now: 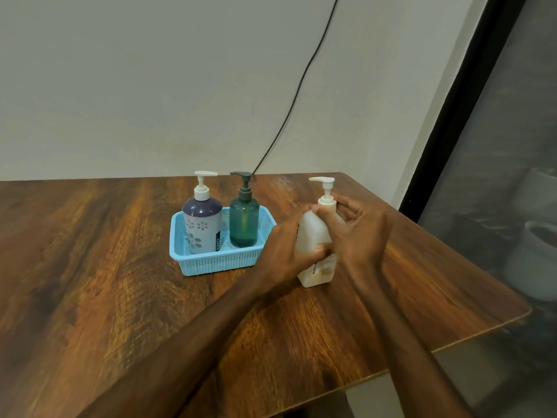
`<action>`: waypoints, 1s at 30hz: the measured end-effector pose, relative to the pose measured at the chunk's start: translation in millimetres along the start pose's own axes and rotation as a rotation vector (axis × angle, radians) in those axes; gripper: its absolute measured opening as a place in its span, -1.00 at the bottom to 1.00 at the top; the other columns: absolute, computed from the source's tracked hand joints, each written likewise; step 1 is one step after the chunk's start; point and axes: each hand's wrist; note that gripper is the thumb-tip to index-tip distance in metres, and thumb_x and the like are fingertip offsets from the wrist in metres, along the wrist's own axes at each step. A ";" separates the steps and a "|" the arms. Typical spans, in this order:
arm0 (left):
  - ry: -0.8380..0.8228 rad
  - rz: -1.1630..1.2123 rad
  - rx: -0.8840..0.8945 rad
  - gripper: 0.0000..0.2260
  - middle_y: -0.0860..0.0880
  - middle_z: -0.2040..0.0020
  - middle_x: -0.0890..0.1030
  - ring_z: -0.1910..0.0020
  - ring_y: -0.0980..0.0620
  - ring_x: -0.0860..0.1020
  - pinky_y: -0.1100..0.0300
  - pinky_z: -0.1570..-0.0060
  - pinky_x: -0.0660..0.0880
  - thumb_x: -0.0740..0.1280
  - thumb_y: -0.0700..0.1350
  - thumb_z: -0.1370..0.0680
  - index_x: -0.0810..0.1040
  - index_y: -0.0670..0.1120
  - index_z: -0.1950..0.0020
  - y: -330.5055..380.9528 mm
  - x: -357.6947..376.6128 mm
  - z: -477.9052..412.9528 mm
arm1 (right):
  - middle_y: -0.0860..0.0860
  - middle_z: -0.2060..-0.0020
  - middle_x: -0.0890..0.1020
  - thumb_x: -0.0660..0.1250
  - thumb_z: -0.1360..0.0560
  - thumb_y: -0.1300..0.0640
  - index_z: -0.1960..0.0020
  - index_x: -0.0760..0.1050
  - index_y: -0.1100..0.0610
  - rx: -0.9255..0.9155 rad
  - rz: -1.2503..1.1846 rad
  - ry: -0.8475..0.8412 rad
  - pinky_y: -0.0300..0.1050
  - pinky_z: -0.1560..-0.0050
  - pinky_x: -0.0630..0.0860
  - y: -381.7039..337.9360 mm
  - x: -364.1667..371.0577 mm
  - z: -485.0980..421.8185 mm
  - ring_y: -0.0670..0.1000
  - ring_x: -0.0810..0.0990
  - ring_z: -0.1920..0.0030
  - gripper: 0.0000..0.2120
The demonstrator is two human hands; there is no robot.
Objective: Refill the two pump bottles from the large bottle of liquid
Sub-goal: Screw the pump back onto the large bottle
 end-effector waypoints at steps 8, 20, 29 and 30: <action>-0.078 -0.018 -0.019 -0.29 0.38 -0.12 0.55 -0.07 0.51 0.56 0.44 0.06 0.59 0.52 0.33 -0.38 0.23 0.41 -0.42 1.2 -8.6 -4.1 | 0.07 -0.09 0.72 0.43 -0.55 0.19 -0.24 0.61 0.20 0.091 -0.309 -0.749 -0.08 -0.14 0.63 1.3 -39.2 -52.3 0.03 0.70 -0.12 -0.73; -0.014 -0.007 -0.032 -0.34 0.30 -0.21 0.58 -0.17 0.32 0.60 0.27 -0.11 0.64 0.52 0.28 -0.42 0.27 0.42 -0.42 -0.2 -5.9 -0.1 | -0.05 -0.10 0.71 0.52 -0.44 -0.09 -0.27 0.62 0.02 -0.026 0.172 0.060 -0.07 0.02 0.68 -5.3 10.0 6.8 -0.10 0.68 -0.01 -0.57; -0.121 -0.008 -0.038 -0.30 0.14 -0.27 0.61 -0.22 0.24 0.62 0.29 -0.08 0.64 0.62 0.07 -0.46 0.37 0.04 -0.51 -4.3 -12.4 -8.1 | 0.09 -0.17 0.69 0.39 -0.57 0.24 -0.33 0.53 0.23 0.108 -0.334 -0.882 -0.03 -0.23 0.59 0.1 -44.7 -57.3 0.05 0.66 -0.21 -0.66; -0.126 -0.003 -0.035 -0.27 0.09 -0.30 0.61 -0.23 0.24 0.62 0.31 -0.07 0.64 0.63 0.05 -0.46 0.37 0.00 -0.53 -6.1 -12.8 -8.9 | 0.12 -0.17 0.68 0.38 -0.57 0.26 -0.33 0.53 0.24 0.124 -0.352 -0.915 -0.04 -0.23 0.59 0.5 -45.5 -60.4 0.08 0.65 -0.21 -0.66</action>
Point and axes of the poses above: each hand's wrist, its own z-axis away from the middle knuckle, its own x-axis out of the palm, y = z × x
